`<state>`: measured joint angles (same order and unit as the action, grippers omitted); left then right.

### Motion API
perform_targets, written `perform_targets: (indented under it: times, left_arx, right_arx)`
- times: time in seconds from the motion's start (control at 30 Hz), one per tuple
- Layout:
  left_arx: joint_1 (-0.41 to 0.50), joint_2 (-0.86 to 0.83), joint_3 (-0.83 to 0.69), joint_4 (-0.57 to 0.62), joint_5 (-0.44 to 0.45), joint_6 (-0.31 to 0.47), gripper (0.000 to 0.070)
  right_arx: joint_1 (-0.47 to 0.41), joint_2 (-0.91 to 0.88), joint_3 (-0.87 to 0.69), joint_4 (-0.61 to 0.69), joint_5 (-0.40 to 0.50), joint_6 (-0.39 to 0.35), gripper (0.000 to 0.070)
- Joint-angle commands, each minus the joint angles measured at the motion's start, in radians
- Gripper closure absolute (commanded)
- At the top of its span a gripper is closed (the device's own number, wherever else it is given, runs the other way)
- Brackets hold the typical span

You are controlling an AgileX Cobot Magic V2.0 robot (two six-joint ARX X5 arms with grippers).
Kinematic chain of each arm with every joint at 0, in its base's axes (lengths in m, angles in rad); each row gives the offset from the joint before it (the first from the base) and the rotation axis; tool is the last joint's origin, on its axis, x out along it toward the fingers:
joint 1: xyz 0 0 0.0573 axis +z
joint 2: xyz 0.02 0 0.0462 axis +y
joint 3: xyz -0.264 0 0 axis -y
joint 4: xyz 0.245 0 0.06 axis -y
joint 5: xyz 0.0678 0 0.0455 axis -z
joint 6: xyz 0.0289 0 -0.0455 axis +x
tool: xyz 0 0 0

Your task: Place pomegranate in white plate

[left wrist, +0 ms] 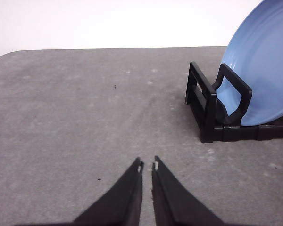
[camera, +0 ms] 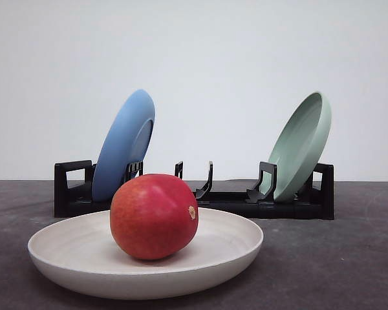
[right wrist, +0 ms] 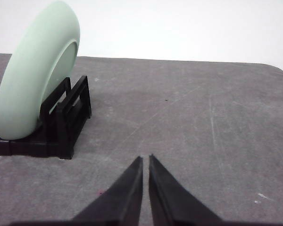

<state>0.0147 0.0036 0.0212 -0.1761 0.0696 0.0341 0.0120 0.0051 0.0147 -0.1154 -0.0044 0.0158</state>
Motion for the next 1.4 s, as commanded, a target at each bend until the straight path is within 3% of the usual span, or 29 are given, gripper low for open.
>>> perform_targets:
  times: [0.0,1.37]
  left_arx:
    - [-0.001,-0.001,-0.009,0.013,-0.003,0.009,0.0683]
    - [-0.001,-0.001,-0.009,0.013,-0.003,0.009,0.0683]
  right_arx:
    - [0.000,-0.002,-0.004,0.011,0.002,0.010,0.0683]
    - [0.000,-0.002,-0.004,0.011,0.002,0.010,0.0683]
